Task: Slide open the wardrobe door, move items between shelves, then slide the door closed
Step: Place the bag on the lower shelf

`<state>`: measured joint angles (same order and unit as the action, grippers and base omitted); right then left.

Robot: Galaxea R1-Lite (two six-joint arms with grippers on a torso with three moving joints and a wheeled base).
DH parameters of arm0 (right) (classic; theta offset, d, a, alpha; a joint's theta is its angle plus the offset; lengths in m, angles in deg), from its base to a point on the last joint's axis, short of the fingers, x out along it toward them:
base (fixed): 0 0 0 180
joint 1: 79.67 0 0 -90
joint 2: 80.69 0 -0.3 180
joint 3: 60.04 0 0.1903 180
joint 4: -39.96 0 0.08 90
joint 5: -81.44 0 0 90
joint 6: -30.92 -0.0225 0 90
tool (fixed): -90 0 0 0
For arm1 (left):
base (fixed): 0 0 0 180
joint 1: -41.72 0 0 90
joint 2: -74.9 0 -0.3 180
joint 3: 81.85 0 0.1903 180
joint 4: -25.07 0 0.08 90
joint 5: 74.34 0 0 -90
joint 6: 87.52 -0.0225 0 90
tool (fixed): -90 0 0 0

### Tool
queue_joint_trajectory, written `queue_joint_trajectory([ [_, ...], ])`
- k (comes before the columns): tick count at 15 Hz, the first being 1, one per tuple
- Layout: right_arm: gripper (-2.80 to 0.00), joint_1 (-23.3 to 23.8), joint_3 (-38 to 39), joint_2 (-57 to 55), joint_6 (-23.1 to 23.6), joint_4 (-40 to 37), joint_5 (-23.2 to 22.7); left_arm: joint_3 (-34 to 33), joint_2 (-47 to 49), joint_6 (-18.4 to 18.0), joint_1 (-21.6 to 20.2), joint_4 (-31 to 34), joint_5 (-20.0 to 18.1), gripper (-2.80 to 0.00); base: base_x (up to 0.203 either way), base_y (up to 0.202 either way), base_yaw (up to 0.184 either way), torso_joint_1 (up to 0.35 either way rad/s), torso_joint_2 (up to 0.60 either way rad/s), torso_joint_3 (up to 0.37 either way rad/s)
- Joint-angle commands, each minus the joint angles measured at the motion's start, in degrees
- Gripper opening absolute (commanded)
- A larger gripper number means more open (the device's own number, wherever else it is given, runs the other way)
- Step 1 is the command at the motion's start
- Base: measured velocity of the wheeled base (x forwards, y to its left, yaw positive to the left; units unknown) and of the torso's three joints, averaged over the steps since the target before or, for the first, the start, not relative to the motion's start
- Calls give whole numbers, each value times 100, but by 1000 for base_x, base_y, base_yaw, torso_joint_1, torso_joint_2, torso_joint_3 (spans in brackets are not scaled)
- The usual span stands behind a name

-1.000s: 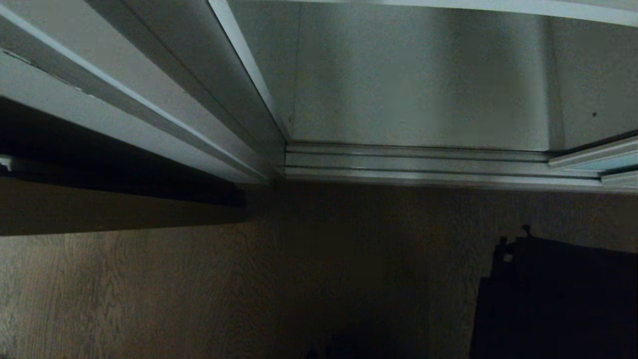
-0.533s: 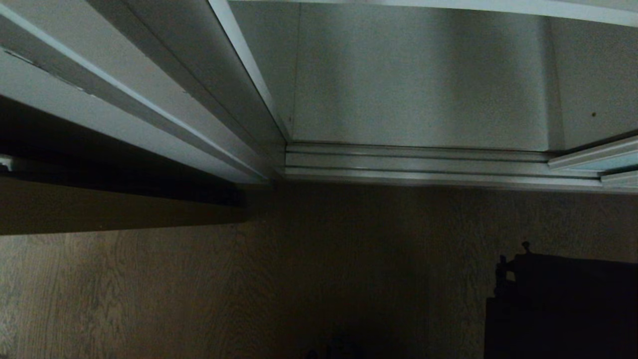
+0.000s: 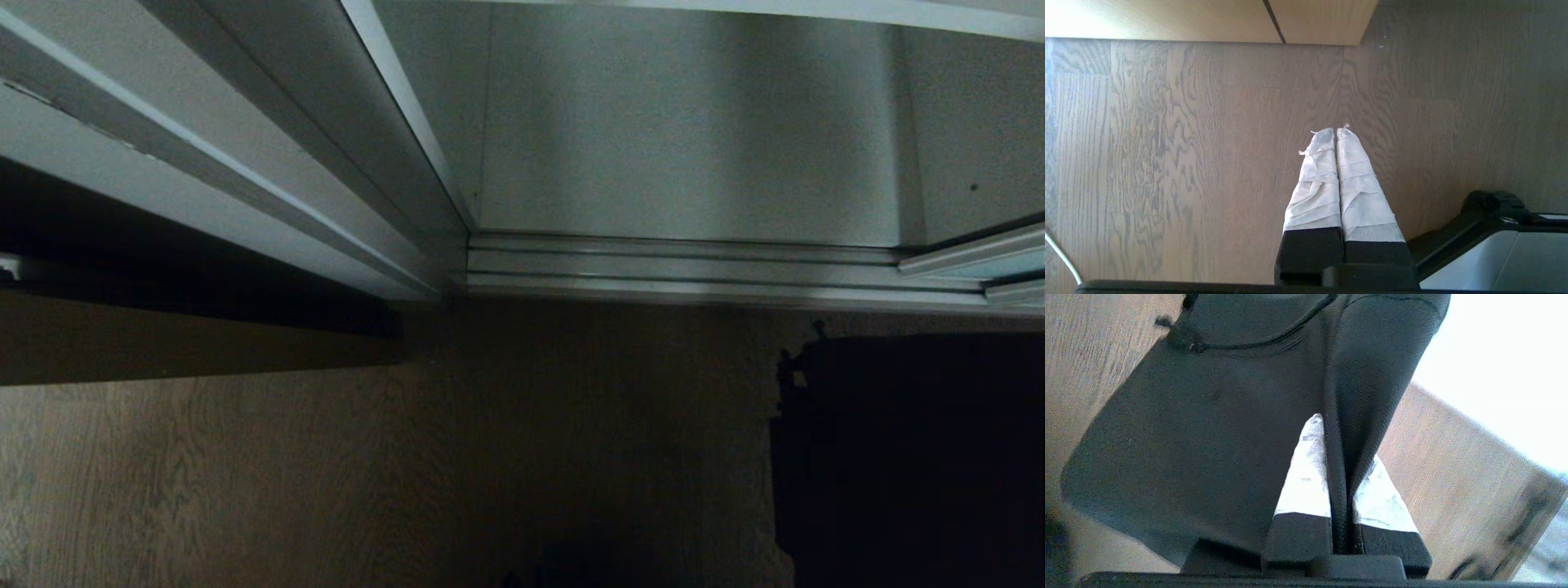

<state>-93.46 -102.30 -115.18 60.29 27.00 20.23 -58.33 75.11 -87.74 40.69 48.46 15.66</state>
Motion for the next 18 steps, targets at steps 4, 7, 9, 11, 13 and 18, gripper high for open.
queue_joint_trajectory([
  [4, -280, -627, -31, -647, 736, 320, 346, 2, -3, -4, -2, -2, 0, -280, 0, 0, 0, 0, 0, 0],
  [7, -280, -833, -165, -686, 1324, 313, 347, -3, -3, 0, -2, -2, 0, -280, 0, 0, 0, 0, 0, 0],
  [9, -280, -1202, -211, -710, 1752, 346, 347, 2, -3, 4, -2, -2, 0, -280, 0, 0, 0, 0, 0, 0],
  [11, -280, -1469, -224, -917, 2115, 518, 361, 2, -3, 4, -2, -2, 0, -280, 0, 0, 0, 0, 0, 0],
  [13, -280, -1467, -224, -1298, 2450, 1106, 358, 2, -3, -4, -2, -2, 0, -280, 0, 0, 0, 0, 0, 0],
  [18, -280, -854, -251, -2116, 3553, 2329, 173, -7, -3, -3, -2, -2, 0, -280, 0, 0, 0, 0, 0, 0],
])
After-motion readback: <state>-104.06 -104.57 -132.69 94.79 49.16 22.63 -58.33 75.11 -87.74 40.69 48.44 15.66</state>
